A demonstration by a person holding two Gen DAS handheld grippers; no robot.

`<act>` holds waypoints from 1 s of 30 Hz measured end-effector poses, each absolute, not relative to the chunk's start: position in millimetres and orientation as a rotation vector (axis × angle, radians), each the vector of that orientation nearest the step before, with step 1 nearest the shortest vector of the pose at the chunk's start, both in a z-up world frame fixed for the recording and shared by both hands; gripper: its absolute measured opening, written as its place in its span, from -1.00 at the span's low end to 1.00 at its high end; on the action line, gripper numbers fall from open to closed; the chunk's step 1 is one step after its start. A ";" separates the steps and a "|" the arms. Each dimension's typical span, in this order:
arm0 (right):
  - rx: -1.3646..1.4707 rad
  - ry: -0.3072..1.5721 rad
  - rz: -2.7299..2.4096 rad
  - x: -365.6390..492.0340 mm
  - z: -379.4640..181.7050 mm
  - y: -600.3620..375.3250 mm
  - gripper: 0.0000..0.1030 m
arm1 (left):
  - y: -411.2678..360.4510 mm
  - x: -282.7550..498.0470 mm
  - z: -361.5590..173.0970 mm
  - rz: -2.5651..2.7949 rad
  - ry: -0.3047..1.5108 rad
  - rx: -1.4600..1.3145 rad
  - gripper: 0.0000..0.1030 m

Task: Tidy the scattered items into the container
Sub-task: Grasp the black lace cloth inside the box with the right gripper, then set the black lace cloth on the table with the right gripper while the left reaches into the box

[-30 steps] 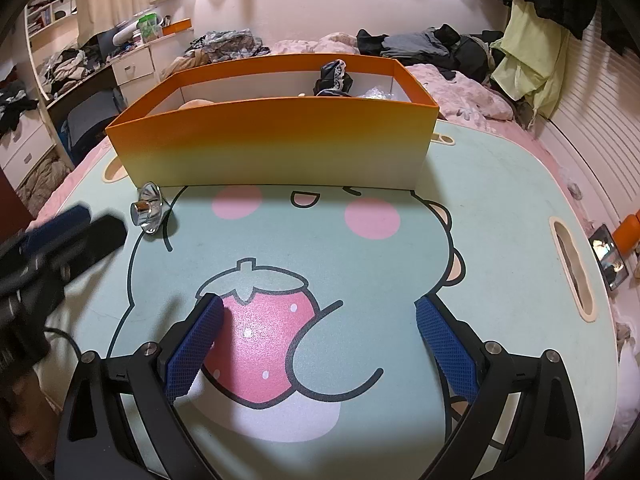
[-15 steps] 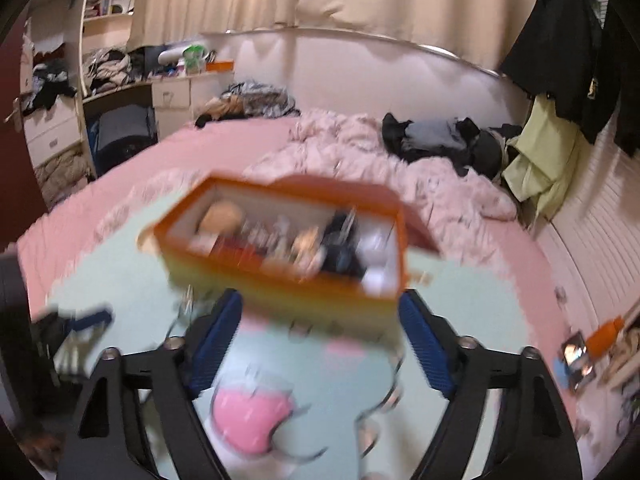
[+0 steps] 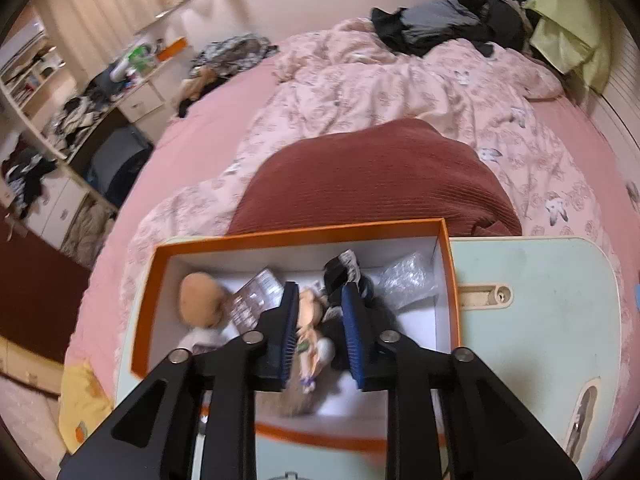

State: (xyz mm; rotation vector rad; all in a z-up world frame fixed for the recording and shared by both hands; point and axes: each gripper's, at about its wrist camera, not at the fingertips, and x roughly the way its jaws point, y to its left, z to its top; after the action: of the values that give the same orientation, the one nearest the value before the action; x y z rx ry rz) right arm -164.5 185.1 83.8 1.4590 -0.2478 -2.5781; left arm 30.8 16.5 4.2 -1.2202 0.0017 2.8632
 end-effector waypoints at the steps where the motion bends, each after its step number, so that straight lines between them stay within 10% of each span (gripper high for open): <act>1: 1.457 -0.205 -2.617 -166.3 82.3 182.2 -0.45 | 16.6 30.8 4.2 2.863 0.002 -1.220 0.83; 8: 1.534 -0.138 -2.616 -176.0 63.1 178.5 -0.24 | 16.1 29.9 3.4 2.861 -0.009 -1.219 0.83; 10: 1.512 -0.113 -2.607 -173.3 64.3 176.1 -0.70 | 15.8 28.7 3.4 2.859 -0.008 -1.222 0.83; 12: 1.477 -0.129 -2.607 -169.0 69.6 176.9 -0.76 | 15.7 28.8 3.4 2.859 -0.012 -1.220 0.83; 23: 1.062 -0.285 -2.660 -89.9 169.4 208.2 -0.77 | 15.0 29.2 3.4 2.861 -0.008 -1.220 0.83; 30: 1.152 -0.357 -2.480 -38.0 122.3 204.9 -0.77 | 14.4 28.4 3.3 2.861 -0.007 -1.222 0.83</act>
State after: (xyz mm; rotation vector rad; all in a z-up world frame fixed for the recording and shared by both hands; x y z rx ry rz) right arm -38.0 204.9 122.3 1.1519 -0.3573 -2.4801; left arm 28.4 14.4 3.3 -1.2217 -0.0074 2.8612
